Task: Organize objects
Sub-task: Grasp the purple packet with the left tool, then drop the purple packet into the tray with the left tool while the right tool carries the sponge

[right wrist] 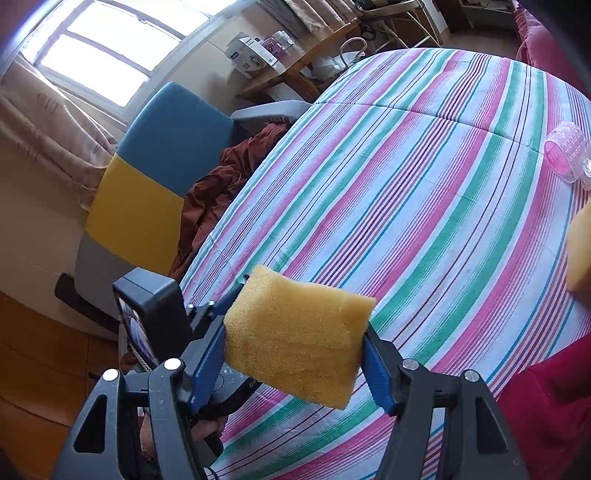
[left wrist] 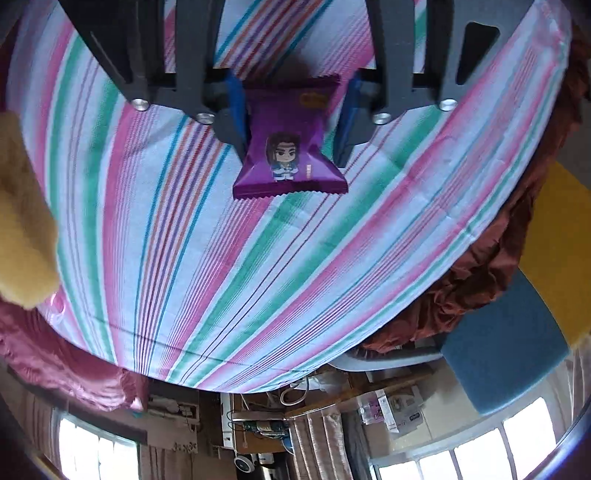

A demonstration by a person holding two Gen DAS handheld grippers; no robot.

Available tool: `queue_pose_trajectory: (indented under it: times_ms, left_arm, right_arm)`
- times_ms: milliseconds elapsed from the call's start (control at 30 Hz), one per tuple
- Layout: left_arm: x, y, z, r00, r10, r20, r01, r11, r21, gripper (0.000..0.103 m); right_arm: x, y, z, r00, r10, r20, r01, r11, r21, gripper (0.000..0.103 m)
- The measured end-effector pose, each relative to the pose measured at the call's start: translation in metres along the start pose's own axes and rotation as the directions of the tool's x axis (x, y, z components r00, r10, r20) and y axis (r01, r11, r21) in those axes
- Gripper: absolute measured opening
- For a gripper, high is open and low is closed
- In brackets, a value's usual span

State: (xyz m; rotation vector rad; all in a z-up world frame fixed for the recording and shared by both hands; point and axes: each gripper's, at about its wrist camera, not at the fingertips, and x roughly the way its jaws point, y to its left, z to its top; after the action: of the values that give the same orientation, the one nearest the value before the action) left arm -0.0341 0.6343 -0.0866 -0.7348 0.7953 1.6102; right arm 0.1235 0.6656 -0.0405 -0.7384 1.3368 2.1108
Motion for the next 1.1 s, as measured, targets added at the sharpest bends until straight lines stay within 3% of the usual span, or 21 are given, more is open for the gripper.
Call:
queue_pose_trajectory:
  times_ms: [167,267,467,667,867,1100]
  left_arm:
    - [-0.016,0.009,-0.025,1.0,0.031,-0.001,-0.031,0.989,-0.142,0.034]
    - [-0.036,0.015,-0.05,0.997,0.072,-0.029,-0.077,0.967,-0.241,0.033]
    - [-0.092,0.012,-0.118,0.984,0.169,-0.057,-0.178,0.927,-0.331,0.033]
    - [-0.141,0.012,-0.189,0.964,0.245,-0.101,-0.263,0.842,-0.47,0.033]
    - [-0.172,0.008,-0.233,0.945,0.313,-0.1,-0.316,0.784,-0.534,0.033]
    - [-0.178,0.002,-0.249,0.933,0.358,-0.049,-0.324,0.771,-0.547,0.033]
  right_arm:
    - [0.003,0.004,-0.001,1.0,-0.004,-0.008,0.004,1.0,-0.024,0.068]
    - [0.008,0.009,-0.002,0.999,-0.008,-0.032,0.006,0.999,-0.054,0.068]
    - [0.026,0.03,-0.013,0.991,-0.033,-0.128,0.009,0.982,-0.186,0.068]
    - [0.055,0.063,-0.042,0.957,-0.146,-0.25,0.034,0.914,-0.404,0.068]
    - [0.079,0.075,-0.066,0.913,-0.238,-0.332,0.036,0.856,-0.517,0.068]
    - [0.088,0.081,-0.079,0.888,-0.294,-0.353,0.038,0.813,-0.582,0.068]
